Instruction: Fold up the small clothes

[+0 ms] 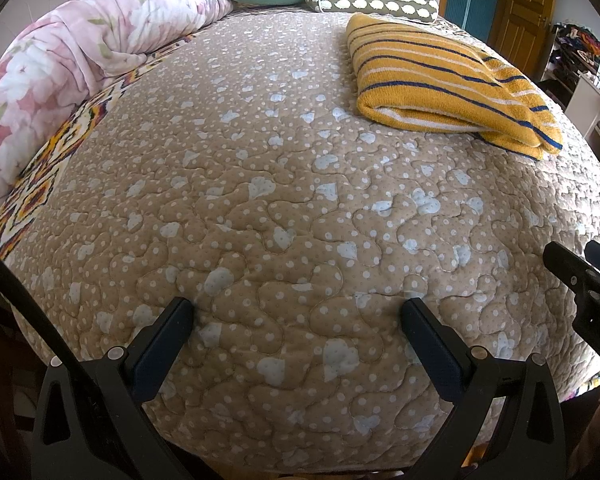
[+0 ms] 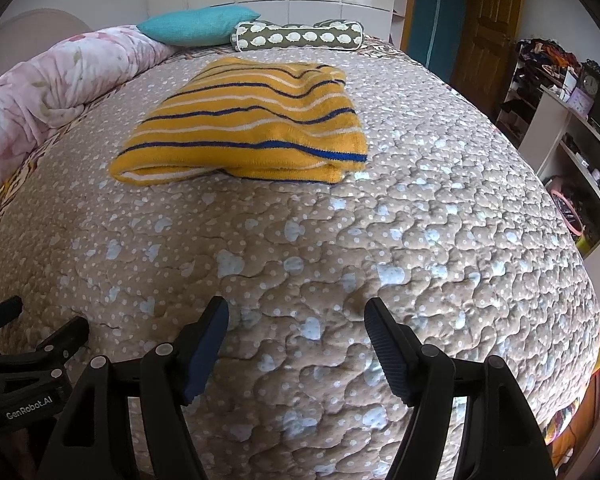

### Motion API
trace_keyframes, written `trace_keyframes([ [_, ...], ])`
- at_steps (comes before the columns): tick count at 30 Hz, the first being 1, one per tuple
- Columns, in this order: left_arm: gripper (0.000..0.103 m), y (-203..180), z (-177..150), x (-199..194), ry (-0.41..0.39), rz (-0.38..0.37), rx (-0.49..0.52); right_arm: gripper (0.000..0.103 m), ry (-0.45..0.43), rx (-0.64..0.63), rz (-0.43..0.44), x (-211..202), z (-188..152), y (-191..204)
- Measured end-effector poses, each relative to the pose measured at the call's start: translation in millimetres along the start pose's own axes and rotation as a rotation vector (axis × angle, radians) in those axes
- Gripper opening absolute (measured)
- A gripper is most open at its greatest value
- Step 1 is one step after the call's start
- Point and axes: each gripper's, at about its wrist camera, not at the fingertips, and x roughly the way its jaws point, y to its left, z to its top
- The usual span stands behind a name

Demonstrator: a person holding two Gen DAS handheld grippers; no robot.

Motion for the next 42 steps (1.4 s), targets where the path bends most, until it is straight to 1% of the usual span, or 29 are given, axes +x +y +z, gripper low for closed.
trace_keyframes([
  [27,0.103,0.3,2.6,0.5,-0.015,0.008,-0.003,0.077,-0.004,-0.026,0.007,0.9,1.3,3.6],
  [32,0.103,-2.0,-2.3,-0.1,-0.021,0.008,-0.006,0.078,-0.004,-0.024,0.006,1.3,1.0,2.0],
  [40,0.103,2.5,3.8,2.9,-0.034,-0.006,-0.011,0.079,-0.011,-0.046,0.027,-0.2,0.8,11.9],
  [42,0.103,7.1,10.8,6.8,-0.036,-0.015,-0.013,0.079,-0.014,-0.064,0.03,0.9,1.1,16.0],
])
